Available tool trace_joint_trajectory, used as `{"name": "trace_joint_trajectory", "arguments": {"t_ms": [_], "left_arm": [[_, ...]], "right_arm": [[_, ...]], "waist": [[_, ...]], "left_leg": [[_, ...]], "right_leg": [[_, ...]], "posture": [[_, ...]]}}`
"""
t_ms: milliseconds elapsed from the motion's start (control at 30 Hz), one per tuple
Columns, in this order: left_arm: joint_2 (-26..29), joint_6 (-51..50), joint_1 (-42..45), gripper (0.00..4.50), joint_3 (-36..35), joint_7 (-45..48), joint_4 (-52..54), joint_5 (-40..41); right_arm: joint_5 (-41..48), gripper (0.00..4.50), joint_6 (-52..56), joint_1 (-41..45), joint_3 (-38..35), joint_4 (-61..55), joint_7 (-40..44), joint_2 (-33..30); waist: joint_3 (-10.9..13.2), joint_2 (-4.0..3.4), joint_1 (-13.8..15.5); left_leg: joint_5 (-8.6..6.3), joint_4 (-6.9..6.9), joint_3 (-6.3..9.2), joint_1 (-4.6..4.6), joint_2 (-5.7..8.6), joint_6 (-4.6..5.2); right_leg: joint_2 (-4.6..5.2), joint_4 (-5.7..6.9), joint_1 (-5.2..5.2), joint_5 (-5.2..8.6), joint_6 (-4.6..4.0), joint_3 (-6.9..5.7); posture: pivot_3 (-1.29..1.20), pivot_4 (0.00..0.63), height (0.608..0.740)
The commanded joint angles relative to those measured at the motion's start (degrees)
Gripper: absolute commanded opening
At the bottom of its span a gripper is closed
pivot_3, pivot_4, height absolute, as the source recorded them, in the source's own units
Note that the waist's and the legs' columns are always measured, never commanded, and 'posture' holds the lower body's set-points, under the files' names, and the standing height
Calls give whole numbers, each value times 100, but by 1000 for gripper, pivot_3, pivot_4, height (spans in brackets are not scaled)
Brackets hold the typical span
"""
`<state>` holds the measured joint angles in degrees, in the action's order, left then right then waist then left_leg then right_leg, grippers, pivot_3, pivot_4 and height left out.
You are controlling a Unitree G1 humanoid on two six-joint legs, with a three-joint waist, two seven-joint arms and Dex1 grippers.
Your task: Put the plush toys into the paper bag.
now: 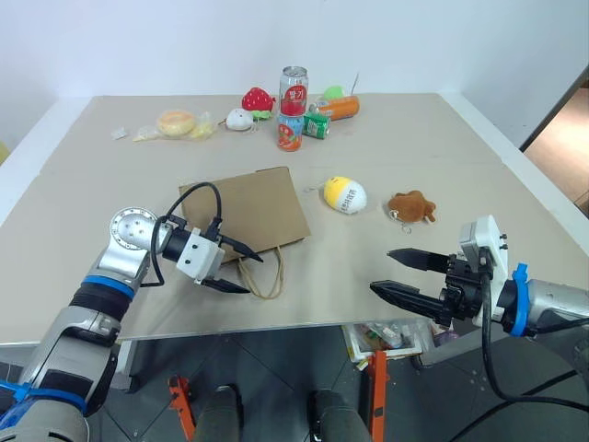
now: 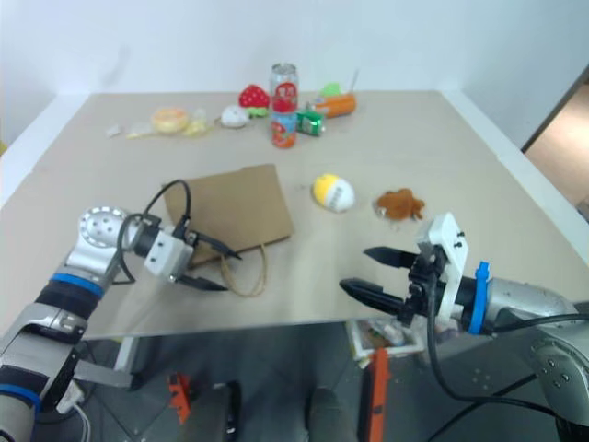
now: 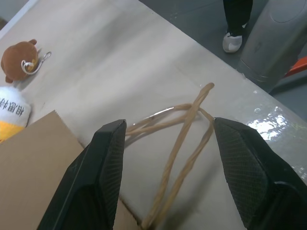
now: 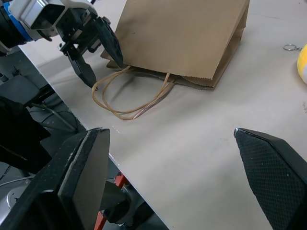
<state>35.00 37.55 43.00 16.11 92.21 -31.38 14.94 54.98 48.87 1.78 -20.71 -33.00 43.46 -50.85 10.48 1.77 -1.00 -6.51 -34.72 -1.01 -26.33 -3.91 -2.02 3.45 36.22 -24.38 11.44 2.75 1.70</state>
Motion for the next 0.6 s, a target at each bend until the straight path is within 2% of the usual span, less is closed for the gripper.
{"name": "trace_joint_trajectory", "arguments": {"t_ms": [33, 133, 167, 200, 300, 367, 500, 600], "left_arm": [[-219, 165, 280, 2960, -41, -5, -221, -94], [-336, 102, 351, 2276, -97, -22, -290, -70], [-339, 130, 366, 1839, -93, 1, -326, -103], [-330, 162, 367, 1627, -81, 18, -370, -122], [-302, 164, 346, 373, -56, 29, -394, -93], [-279, 134, 336, 43, -39, 29, -360, -59], [-272, 76, 331, 43, -105, 27, -345, -34], [-313, -430, 347, 43, -302, -136, -205, 117]], "right_arm": [[143, 4500, -60, -33, -279, -230, -63, -20], [157, 4500, -74, -51, -282, -243, -100, -16], [160, 4500, -77, -56, -282, -248, -110, -13], [161, 4500, -84, -61, -283, -254, -118, -7], [145, 4500, -102, -82, -280, -261, -130, 0], [142, 4500, -116, -90, -280, -260, -138, 0], [129, 4500, -136, -83, -264, -250, -139, -3], [93, 4500, -167, -60, -228, -219, -161, 22]], "waist": [[0, 0, 0], [0, 0, 0], [0, 0, 0], [0, 0, 0], [0, 0, -2], [0, 0, -3], [0, 0, -2], [0, 0, -2]], "left_leg": [[0, 0, 0, 0, 0, 0], [0, -1, 0, 0, 0, 0], [0, -1, 0, 0, 0, 0], [0, -2, 1, -1, 0, 0], [0, -3, 2, -1, 0, 1], [0, -2, 2, 1, 0, 1], [0, -3, 3, -1, 0, 1], [0, -3, 4, 0, 0, 1]], "right_leg": [[0, 0, 0, 0, 0, 0], [0, 0, 1, 0, 0, 0], [0, 0, 1, 0, 0, 0], [0, 0, 1, 0, 0, 0], [0, 0, 1, 0, 0, 0], [-2, 1, 1, 0, 0, 0], [-1, 0, 2, 0, 0, 0], [-1, 0, 2, 0, 0, 0]], "posture": [[0, 150, 740], [0, 150, 740], [0, 150, 740], [0, 150, 740], [0, 150, 740], [0, 150, 740], [0, 150, 740], [0, 150, 740]]}}
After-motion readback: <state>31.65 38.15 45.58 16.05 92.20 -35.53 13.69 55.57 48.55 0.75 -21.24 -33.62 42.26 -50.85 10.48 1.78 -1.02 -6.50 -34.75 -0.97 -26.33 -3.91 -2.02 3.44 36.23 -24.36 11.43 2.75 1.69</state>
